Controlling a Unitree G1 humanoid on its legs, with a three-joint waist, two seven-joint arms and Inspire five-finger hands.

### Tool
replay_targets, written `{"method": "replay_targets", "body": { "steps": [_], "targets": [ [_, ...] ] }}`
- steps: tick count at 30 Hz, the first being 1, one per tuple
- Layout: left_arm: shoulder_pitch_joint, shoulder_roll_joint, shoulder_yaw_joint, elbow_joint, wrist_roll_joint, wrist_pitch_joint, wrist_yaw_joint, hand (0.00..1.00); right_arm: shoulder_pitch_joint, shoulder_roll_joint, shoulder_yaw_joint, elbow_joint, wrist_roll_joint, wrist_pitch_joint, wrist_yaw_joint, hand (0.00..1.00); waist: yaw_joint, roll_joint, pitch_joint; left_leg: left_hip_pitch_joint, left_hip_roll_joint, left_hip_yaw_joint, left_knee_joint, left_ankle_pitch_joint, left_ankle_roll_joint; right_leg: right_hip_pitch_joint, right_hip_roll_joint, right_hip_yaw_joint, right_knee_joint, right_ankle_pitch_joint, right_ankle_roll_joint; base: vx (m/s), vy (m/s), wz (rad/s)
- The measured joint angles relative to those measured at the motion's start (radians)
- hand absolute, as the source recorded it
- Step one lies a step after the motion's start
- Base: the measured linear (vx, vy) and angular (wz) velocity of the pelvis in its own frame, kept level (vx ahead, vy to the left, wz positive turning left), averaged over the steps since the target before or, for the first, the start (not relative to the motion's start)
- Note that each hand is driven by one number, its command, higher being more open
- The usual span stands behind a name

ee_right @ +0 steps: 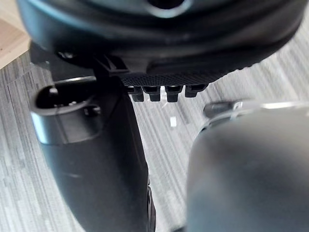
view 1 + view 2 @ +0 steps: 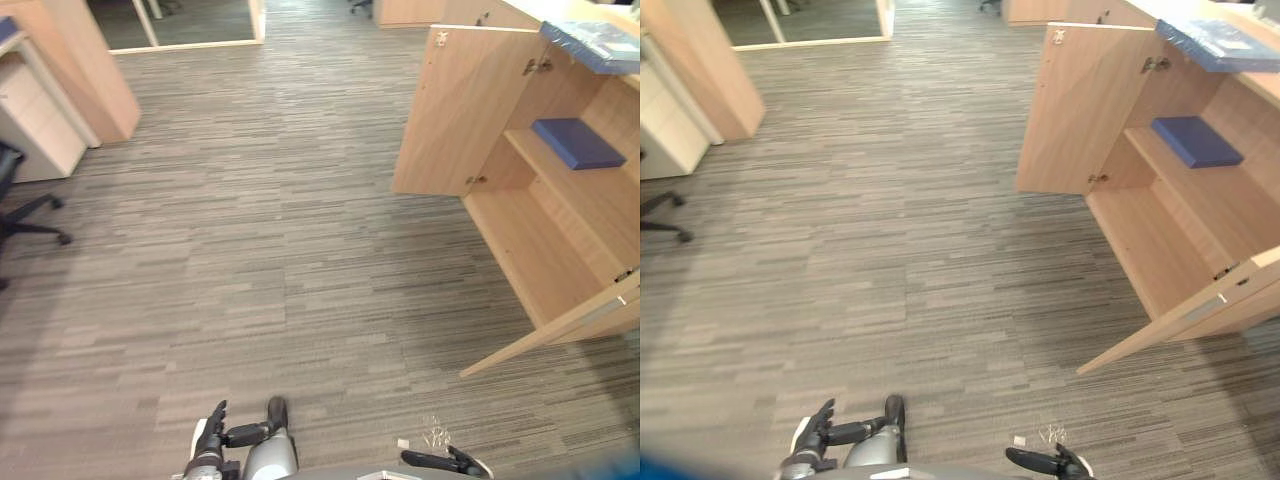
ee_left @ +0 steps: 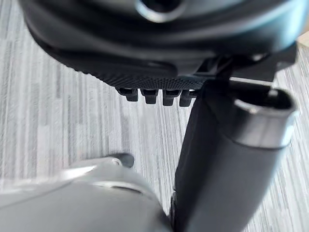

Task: Walk over to the cabinet, pick up the folder, carry it to the office cabinet, place the folder inside the office cabinet, then close the office cabinet door

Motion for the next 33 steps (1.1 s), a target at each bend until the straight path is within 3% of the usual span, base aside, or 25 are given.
{"method": "replay_targets", "body": {
  "steps": [1, 2, 4, 5, 6, 7, 8, 10, 12, 13, 14, 15, 16, 17, 19, 20, 21, 22, 23, 25, 26, 28, 30, 32, 33],
  "targets": [
    [0.004, -0.003, -0.001, 0.001, 0.001, 0.000, -0.003, 1.00, 0.000, -0.002, -0.005, -0.007, -0.006, -0.002, 0.003, 1.00, 0.004, -0.001, -0.003, 0.048, -0.033, 0.031, -0.003, -0.022, 0.042, -0.031, -0.046, 0.014, 0.100, 0.030, -0.029, 0.37, 0.330, -0.40],
    [0.007, -0.005, -0.003, 0.001, 0.003, 0.000, -0.006, 1.00, 0.002, -0.005, -0.008, -0.009, -0.011, -0.002, 0.005, 1.00, 0.002, 0.000, -0.008, 0.079, -0.052, 0.039, -0.012, -0.036, 0.061, -0.047, -0.076, -0.002, 0.164, 0.046, -0.053, 0.46, 0.399, -0.24],
    [0.014, -0.016, -0.013, -0.002, 0.007, -0.003, -0.018, 1.00, 0.017, -0.023, -0.013, -0.030, -0.078, -0.004, -0.001, 1.00, -0.004, 0.012, -0.031, 0.172, -0.121, 0.053, -0.044, -0.080, 0.116, -0.119, -0.201, -0.126, 0.443, 0.138, -0.202, 0.50, 0.426, 0.14],
    [0.014, -0.021, -0.013, -0.005, 0.005, -0.004, -0.023, 1.00, 0.018, -0.031, -0.006, -0.056, -0.087, -0.008, -0.025, 1.00, -0.015, 0.015, -0.028, 0.231, -0.153, 0.047, -0.066, -0.094, 0.137, -0.168, -0.280, -0.213, 0.680, 0.161, -0.266, 0.50, 0.344, 0.23],
    [0.013, -0.027, -0.023, -0.004, -0.003, -0.002, -0.025, 1.00, 0.003, -0.042, 0.009, -0.065, -0.084, 0.001, -0.030, 1.00, -0.015, 0.024, -0.022, 0.313, -0.159, 0.043, -0.104, -0.100, 0.148, -0.192, -0.304, -0.340, 0.867, 0.121, -0.278, 0.47, 0.287, 0.13],
    [0.013, -0.028, -0.030, -0.004, -0.006, -0.002, -0.026, 1.00, -0.001, -0.042, 0.017, -0.067, -0.077, 0.002, -0.029, 1.00, -0.013, 0.029, -0.019, 0.339, -0.153, 0.043, -0.114, -0.100, 0.148, -0.198, -0.294, -0.385, 0.897, 0.081, -0.265, 0.33, 0.163, -0.08],
    [0.010, -0.028, -0.041, -0.003, -0.011, -0.001, -0.026, 1.00, -0.008, -0.040, 0.033, -0.070, -0.079, -0.001, -0.029, 1.00, -0.012, 0.035, -0.015, 0.362, -0.145, 0.043, -0.121, -0.100, 0.148, -0.207, -0.274, -0.420, 0.908, 0.029, -0.246, 0.21, 0.063, -0.22],
    [-0.015, -0.030, -0.094, 0.025, -0.011, 0.000, -0.043, 1.00, -0.037, -0.032, 0.084, -0.103, -0.100, -0.010, -0.025, 1.00, -0.014, 0.067, 0.005, 0.408, -0.111, 0.047, -0.134, -0.101, 0.147, -0.265, -0.163, -0.493, 0.808, -0.093, -0.179, 0.24, 0.003, -0.24],
    [-0.040, -0.033, -0.141, 0.033, -0.004, 0.000, -0.055, 1.00, -0.041, -0.030, 0.091, -0.128, -0.116, -0.021, -0.019, 1.00, -0.022, 0.078, 0.024, 0.436, -0.096, 0.049, -0.153, -0.109, 0.134, -0.309, -0.084, -0.530, 0.603, -0.109, -0.168, 0.20, -0.105, -0.08],
    [-0.054, -0.038, -0.167, 0.035, 0.006, 0.000, -0.061, 1.00, -0.053, -0.022, 0.092, -0.126, -0.105, -0.026, -0.013, 1.00, -0.022, 0.077, 0.032, 0.452, -0.087, 0.056, -0.174, -0.125, 0.121, -0.341, -0.028, -0.531, 0.423, -0.079, -0.152, 0.21, -0.186, 0.02],
    [-0.062, -0.043, -0.183, 0.035, 0.008, 0.000, -0.069, 1.00, -0.064, -0.011, 0.103, -0.121, -0.091, -0.026, -0.013, 1.00, -0.022, 0.065, 0.038, 0.467, -0.085, 0.070, -0.197, -0.150, 0.104, -0.365, 0.012, -0.527, 0.249, -0.003, -0.154, 0.17, -0.179, 0.02],
    [-0.066, -0.046, -0.183, 0.035, 0.008, 0.001, -0.073, 1.00, -0.069, -0.004, 0.111, -0.115, -0.083, -0.027, -0.013, 1.00, -0.020, 0.049, 0.046, 0.477, -0.088, 0.071, -0.201, -0.155, 0.098, -0.371, 0.022, -0.520, 0.179, 0.047, -0.171, 0.19, -0.204, 0.06],
    [-0.075, -0.053, -0.180, 0.037, 0.015, 0.006, -0.076, 1.00, -0.067, 0.002, 0.118, -0.107, -0.076, -0.027, -0.010, 1.00, -0.023, 0.036, 0.049, 0.492, -0.076, 0.067, -0.199, -0.173, 0.075, -0.360, 0.048, -0.500, 0.137, 0.145, -0.203, 0.22, -0.231, -0.11],
    [-0.083, -0.059, -0.180, 0.041, 0.032, 0.006, -0.078, 1.00, -0.067, 0.000, 0.118, -0.102, -0.076, -0.023, -0.009, 1.00, -0.019, 0.046, 0.044, 0.507, -0.041, 0.073, -0.197, -0.199, 0.053, -0.358, 0.090, -0.498, 0.138, 0.140, -0.244, 0.23, -0.237, -0.19],
    [-0.083, -0.076, -0.173, 0.052, 0.055, 0.010, -0.079, 1.00, -0.062, -0.004, 0.096, -0.105, -0.065, -0.024, 0.002, 1.00, -0.031, 0.076, 0.035, 0.502, 0.025, 0.090, -0.164, -0.246, 0.021, -0.360, 0.147, -0.502, 0.174, 0.070, -0.261, 0.25, -0.264, -0.29],
    [-0.077, -0.086, -0.162, 0.062, 0.060, 0.014, -0.079, 1.00, -0.055, -0.004, 0.077, -0.105, -0.049, -0.025, 0.008, 1.00, -0.041, 0.094, 0.020, 0.484, 0.074, 0.091, -0.102, -0.281, 0.005, -0.352, 0.191, -0.511, 0.168, 0.043, -0.257, 0.27, -0.292, -0.14],
    [-0.079, -0.089, -0.154, 0.077, 0.067, 0.015, -0.079, 1.00, -0.048, 0.000, 0.069, -0.102, -0.023, -0.026, 0.009, 1.00, -0.040, 0.096, 0.015, 0.436, 0.112, 0.088, 0.041, -0.306, 0.005, -0.329, 0.227, -0.520, 0.144, 0.024, -0.266, 0.36, -0.437, -0.01],
    [-0.086, -0.080, -0.119, 0.071, 0.075, 0.018, -0.086, 1.00, -0.043, 0.012, 0.040, -0.081, 0.008, -0.032, 0.008, 1.00, -0.043, 0.082, 0.020, 0.321, 0.179, 0.070, 0.320, -0.286, 0.007, -0.277, 0.272, -0.527, 0.093, 0.016, -0.273, 0.41, -0.436, -0.18],
    [-0.077, -0.080, -0.072, 0.061, 0.074, 0.018, -0.081, 1.00, -0.036, 0.013, 0.020, -0.067, 0.027, -0.025, 0.008, 1.00, -0.040, 0.086, 0.024, 0.243, 0.248, 0.049, 0.567, -0.213, 0.008, -0.210, 0.328, -0.509, 0.043, 0.012, -0.281, 0.41, -0.421, -0.34],
    [-0.065, -0.081, -0.040, 0.035, 0.062, 0.012, -0.066, 1.00, -0.031, -0.002, 0.000, -0.050, 0.044, -0.020, 0.005, 1.00, -0.027, 0.095, 0.029, 0.166, 0.294, 0.030, 0.798, -0.214, -0.003, -0.149, 0.374, -0.472, 0.022, -0.014, -0.285, 0.29, -0.162, -0.65],
    [-0.059, -0.077, -0.028, 0.027, 0.041, 0.012, -0.059, 1.00, -0.030, -0.008, -0.007, -0.035, 0.051, -0.018, 0.003, 1.00, -0.019, 0.091, 0.030, 0.123, 0.290, 0.030, 0.885, -0.225, -0.002, -0.111, 0.387, -0.440, 0.012, -0.033, -0.282, 0.38, -0.132, -0.84],
    [-0.059, -0.081, 0.006, 0.006, 0.027, 0.012, -0.043, 1.00, -0.031, -0.012, -0.029, -0.023, 0.051, -0.011, 0.003, 1.00, -0.010, 0.075, 0.035, 0.062, 0.268, 0.043, 0.867, -0.230, -0.005, -0.059, 0.404, -0.395, -0.023, -0.035, -0.280, 0.43, -0.145, -0.71],
    [-0.059, -0.079, 0.032, -0.020, 0.011, 0.010, -0.033, 1.00, -0.032, -0.007, -0.039, -0.015, 0.051, -0.002, 0.002, 1.00, -0.004, 0.051, 0.049, 0.016, 0.209, 0.037, 0.684, -0.256, -0.018, -0.015, 0.404, -0.348, -0.062, -0.034, -0.280, 0.42, -0.117, -0.71],
    [-0.060, -0.079, 0.035, -0.026, 0.012, 0.009, -0.020, 1.00, -0.038, -0.001, -0.036, -0.015, 0.051, 0.000, 0.002, 1.00, -0.001, 0.040, 0.055, 0.006, 0.141, -0.026, 0.407, -0.256, -0.027, 0.007, 0.403, -0.296, -0.089, -0.034, -0.280, 0.37, -0.012, -0.82],
    [-0.065, -0.080, 0.034, -0.026, 0.038, 0.009, -0.021, 1.00, -0.048, 0.007, -0.028, -0.020, 0.049, -0.001, 0.002, 1.00, -0.001, 0.039, 0.059, 0.007, 0.098, -0.120, 0.156, -0.227, -0.041, 0.021, 0.403, -0.252, -0.111, -0.037, -0.275, 0.38, 0.050, -0.75]
  ]
}}
